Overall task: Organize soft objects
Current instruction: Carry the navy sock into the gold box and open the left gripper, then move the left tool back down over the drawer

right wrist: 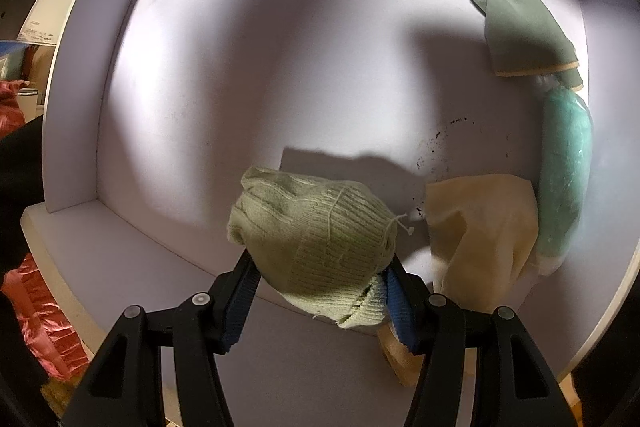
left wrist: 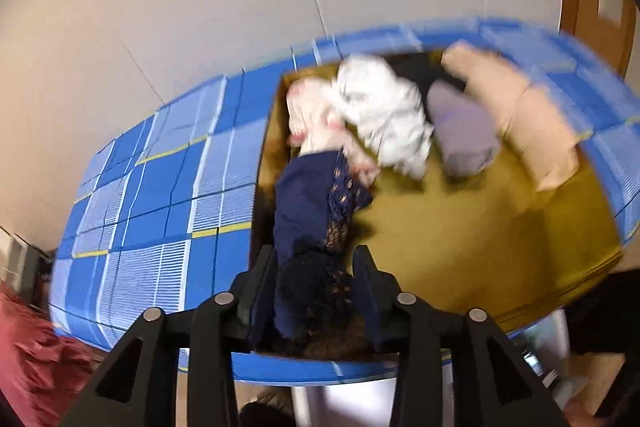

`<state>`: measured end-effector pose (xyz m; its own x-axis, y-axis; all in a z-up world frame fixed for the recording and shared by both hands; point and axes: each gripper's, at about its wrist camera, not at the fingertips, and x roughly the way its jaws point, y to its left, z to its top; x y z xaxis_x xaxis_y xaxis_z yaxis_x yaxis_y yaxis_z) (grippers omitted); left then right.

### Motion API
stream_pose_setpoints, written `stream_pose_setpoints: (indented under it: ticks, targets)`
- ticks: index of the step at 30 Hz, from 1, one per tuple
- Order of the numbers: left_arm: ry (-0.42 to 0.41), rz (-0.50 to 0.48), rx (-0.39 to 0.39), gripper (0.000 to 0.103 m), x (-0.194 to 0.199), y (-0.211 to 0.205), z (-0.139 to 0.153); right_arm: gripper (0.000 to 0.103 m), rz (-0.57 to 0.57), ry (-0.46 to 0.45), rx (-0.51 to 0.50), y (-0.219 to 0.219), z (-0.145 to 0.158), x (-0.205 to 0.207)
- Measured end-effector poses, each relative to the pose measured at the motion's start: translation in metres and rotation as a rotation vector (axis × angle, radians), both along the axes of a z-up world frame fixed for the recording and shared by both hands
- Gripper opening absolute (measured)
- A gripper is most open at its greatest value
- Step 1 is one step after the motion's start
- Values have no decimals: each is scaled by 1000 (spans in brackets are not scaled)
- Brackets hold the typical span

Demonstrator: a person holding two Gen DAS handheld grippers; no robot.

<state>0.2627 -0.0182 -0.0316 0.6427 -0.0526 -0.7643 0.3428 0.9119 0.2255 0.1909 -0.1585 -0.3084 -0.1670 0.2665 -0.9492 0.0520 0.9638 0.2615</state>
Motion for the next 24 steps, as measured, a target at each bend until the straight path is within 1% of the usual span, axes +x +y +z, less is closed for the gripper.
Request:
stream_pose_setpoints:
  ticks: [2, 5, 7, 9, 10, 12, 13, 14, 16, 17, 18, 21, 23, 24]
  targets:
    - [-36, -4, -81, 39, -15, 7, 7, 60, -3, -7, 1, 1, 2, 0]
    - [-70, 9, -196, 40, -39, 24, 10, 60, 3, -24, -7, 2, 5, 0]
    - [-65, 23, -251, 40, -51, 33, 5, 60, 8, -36, -12, 4, 7, 0]
    - [-40, 54, -315, 40, -66, 43, -7, 60, 7, -49, -12, 6, 11, -1]
    - [-20, 65, -336, 40, -71, 47, -15, 60, 6, -56, -12, 6, 13, -2]
    - [30, 84, -348, 40, -81, 51, -34, 60, 4, -74, -16, 7, 18, -3]
    - [49, 89, -348, 40, -83, 52, -41, 60, 4, -81, -18, 6, 21, -4]
    - [91, 100, -344, 40, -87, 54, -57, 60, 4, -91, -20, 7, 23, -5]
    - [138, 124, -336, 40, -90, 57, -77, 60, 4, -106, -25, 7, 28, -7]
    - [183, 147, -337, 40, -91, 59, -93, 60, 4, -111, -28, 8, 31, -8]
    - [206, 156, -340, 40, -91, 61, -102, 60, 5, -119, -31, 8, 33, -9]
    - [339, 211, -333, 40, -86, 64, -140, 60, 11, -143, -41, 7, 45, -17]
    - [449, 252, -345, 40, -79, 67, -165, 60, 17, -161, -51, 7, 52, -20]
    - [472, 263, -345, 40, -78, 67, -171, 60, 20, -169, -55, 6, 56, -21]
